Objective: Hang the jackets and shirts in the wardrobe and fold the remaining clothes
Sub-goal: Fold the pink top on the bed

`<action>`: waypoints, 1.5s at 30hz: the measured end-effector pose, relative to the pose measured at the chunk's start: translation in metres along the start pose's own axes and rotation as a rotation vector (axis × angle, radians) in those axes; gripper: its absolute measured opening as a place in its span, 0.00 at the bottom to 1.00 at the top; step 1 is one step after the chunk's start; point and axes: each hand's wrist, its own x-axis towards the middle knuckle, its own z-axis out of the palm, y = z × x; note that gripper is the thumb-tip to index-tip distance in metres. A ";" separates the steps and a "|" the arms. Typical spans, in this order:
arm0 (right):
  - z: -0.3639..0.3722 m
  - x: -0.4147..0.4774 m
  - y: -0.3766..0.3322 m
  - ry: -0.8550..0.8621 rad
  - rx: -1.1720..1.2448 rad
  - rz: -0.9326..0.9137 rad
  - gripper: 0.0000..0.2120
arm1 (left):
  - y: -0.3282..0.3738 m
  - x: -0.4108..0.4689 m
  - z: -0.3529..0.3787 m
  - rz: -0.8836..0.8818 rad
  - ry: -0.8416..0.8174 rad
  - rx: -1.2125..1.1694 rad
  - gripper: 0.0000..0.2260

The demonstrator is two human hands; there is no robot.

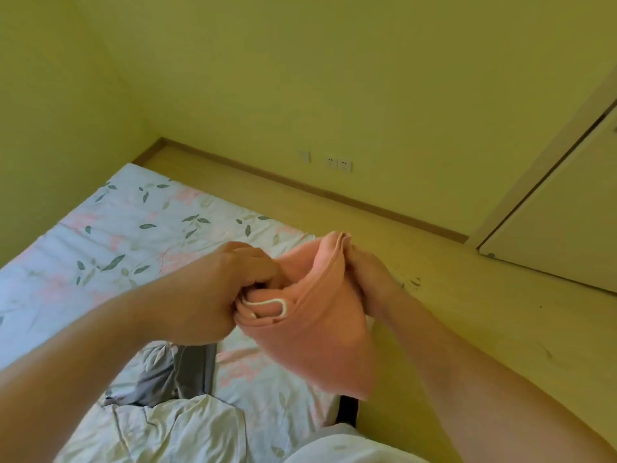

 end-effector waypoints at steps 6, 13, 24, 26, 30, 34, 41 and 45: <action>0.006 -0.059 -0.064 0.128 -0.885 -0.530 0.11 | -0.036 -0.050 0.096 -0.336 -0.143 0.137 0.29; 0.015 -0.149 -0.075 0.132 -1.300 -0.864 0.10 | 0.028 -0.050 0.173 -0.450 0.231 -0.522 0.28; 0.009 -0.224 -0.061 0.156 -1.524 -0.863 0.17 | 0.067 -0.044 0.152 -0.395 0.238 -0.583 0.21; 0.006 -0.230 -0.061 0.164 -1.514 -0.797 0.16 | 0.083 -0.035 0.130 -0.202 0.249 -0.620 0.24; 0.003 -0.240 -0.065 0.185 -1.424 -0.664 0.12 | 0.110 -0.016 0.105 -0.061 0.306 -0.768 0.18; -0.009 -0.254 -0.065 0.228 -1.225 -0.532 0.08 | 0.111 0.002 0.101 -0.033 0.248 -0.913 0.13; -0.038 -0.283 -0.052 0.268 -0.677 -0.403 0.19 | 0.131 0.031 0.109 0.149 0.136 -0.997 0.10; -0.055 -0.301 -0.041 0.388 -0.748 -0.503 0.04 | 0.157 0.051 0.122 0.257 0.234 -0.906 0.11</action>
